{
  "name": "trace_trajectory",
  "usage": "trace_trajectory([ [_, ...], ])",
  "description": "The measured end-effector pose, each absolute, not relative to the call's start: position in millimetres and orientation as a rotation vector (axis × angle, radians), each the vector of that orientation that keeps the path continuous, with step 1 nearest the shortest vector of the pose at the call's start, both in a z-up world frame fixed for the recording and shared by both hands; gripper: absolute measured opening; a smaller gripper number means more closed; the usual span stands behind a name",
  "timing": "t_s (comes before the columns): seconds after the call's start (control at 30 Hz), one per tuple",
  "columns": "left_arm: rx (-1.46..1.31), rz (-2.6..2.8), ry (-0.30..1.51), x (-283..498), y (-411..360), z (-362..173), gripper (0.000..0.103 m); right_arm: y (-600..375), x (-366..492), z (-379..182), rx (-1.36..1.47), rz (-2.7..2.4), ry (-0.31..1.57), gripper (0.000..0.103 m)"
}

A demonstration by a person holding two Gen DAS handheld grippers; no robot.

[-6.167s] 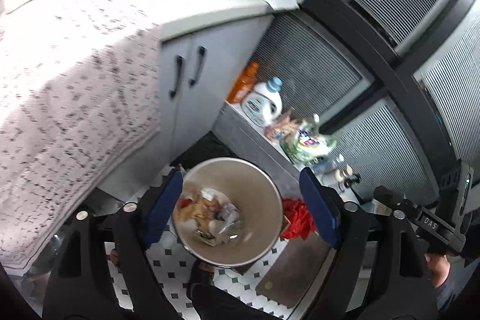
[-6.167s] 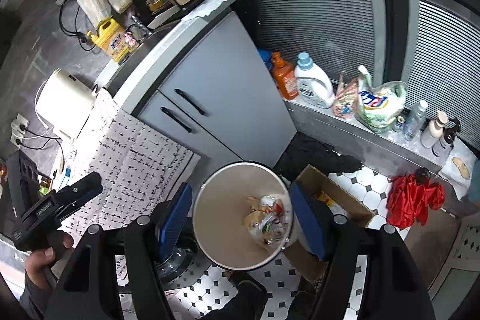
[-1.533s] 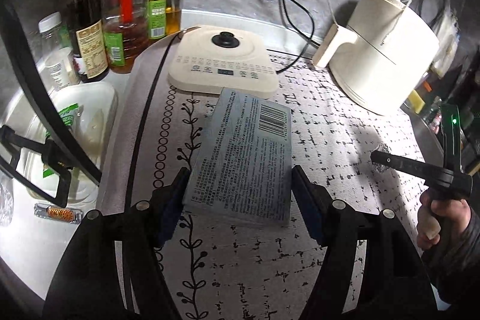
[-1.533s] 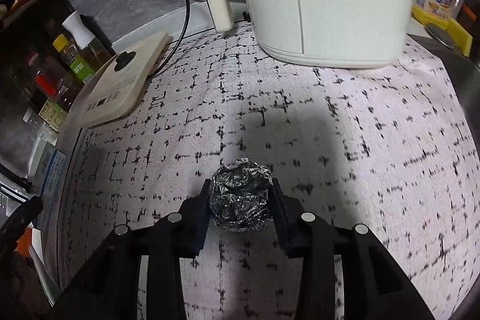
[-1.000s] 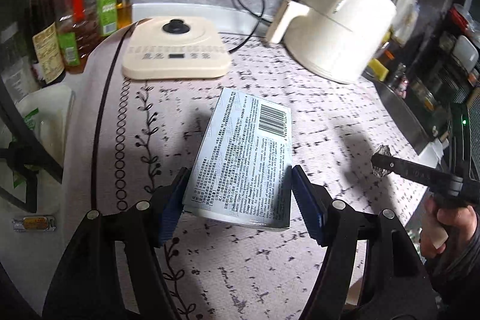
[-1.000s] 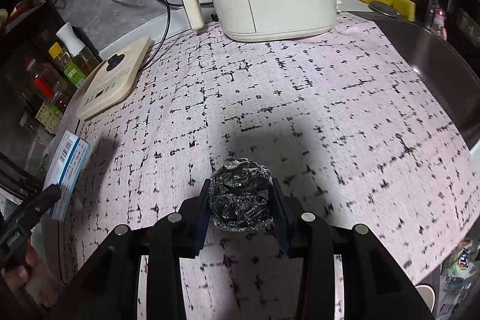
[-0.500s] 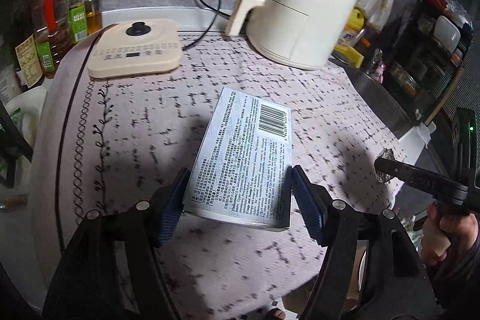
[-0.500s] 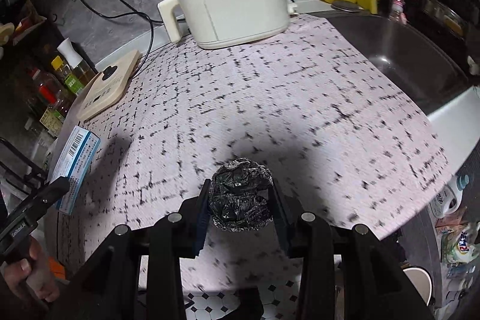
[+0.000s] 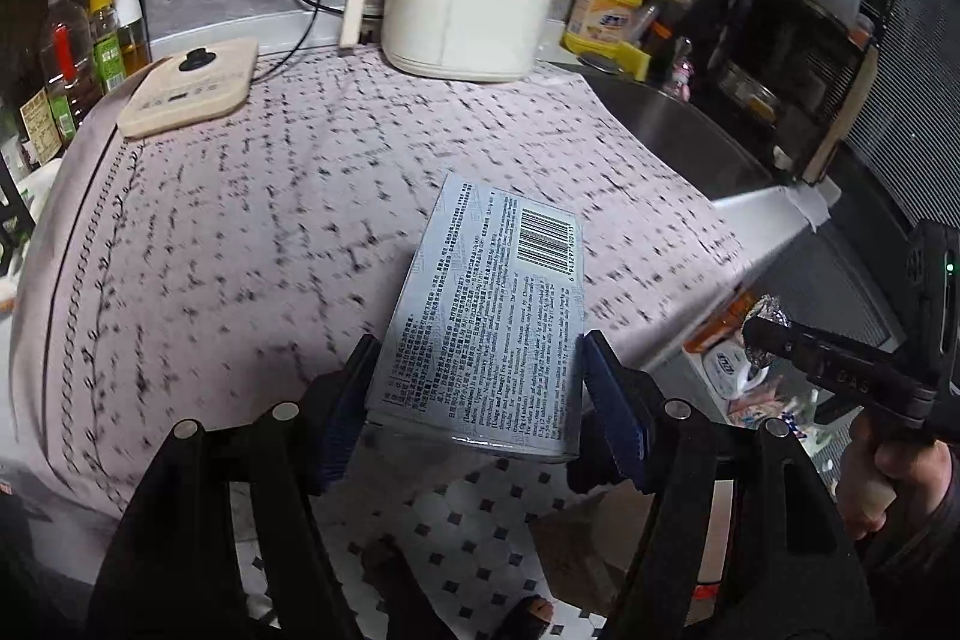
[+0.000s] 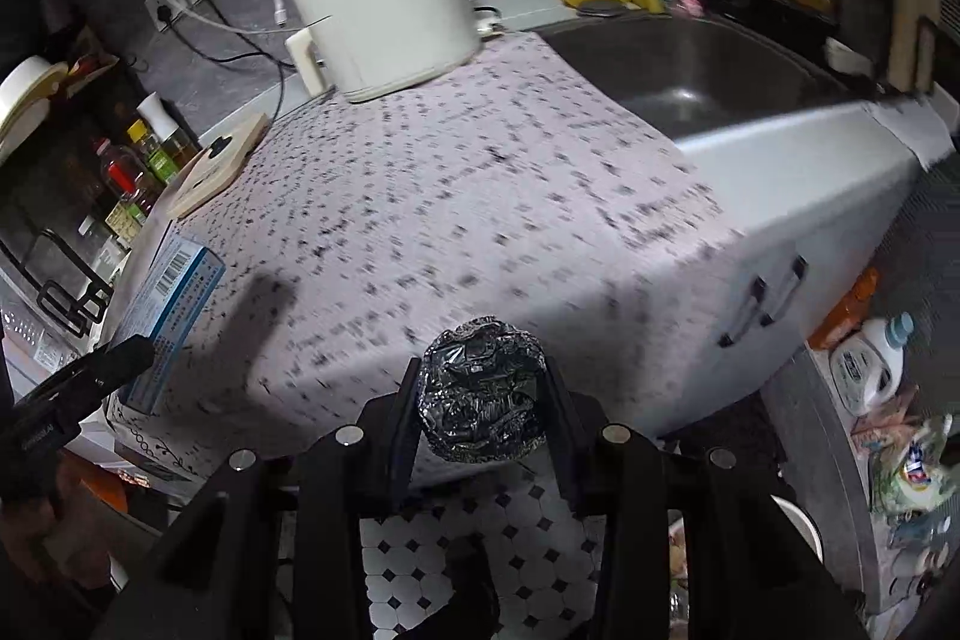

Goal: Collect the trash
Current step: 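Lift the box and foil ball and carry both down over the white bin, then open both tools over the white bin to drop the box and foil ball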

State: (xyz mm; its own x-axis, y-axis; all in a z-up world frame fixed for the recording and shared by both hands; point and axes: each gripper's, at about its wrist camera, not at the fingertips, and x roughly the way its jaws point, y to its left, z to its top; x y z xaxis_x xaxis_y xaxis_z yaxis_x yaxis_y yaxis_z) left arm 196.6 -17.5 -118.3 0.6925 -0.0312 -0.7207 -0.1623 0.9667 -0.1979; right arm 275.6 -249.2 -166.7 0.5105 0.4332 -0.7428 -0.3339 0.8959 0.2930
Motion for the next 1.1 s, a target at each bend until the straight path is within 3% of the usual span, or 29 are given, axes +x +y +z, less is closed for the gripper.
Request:
trace_trajectory([
  [0.67,-0.157,-0.142,0.907,188.3,-181.3,-156.9,0.068,-430.7,216.1,-228.7,0.257,0.245,1.042,0.040],
  [0.77,-0.138,-0.164,0.926,187.9,-197.9,-161.1,0.068,-445.6,204.7,-240.3,0.295,0.242,1.062,0.064],
  [1.1,-0.072,-0.271,0.976,190.1,-254.2,-171.0,0.068,-523.5,173.2,-244.8,0.410,0.109,1.019,0.066],
])
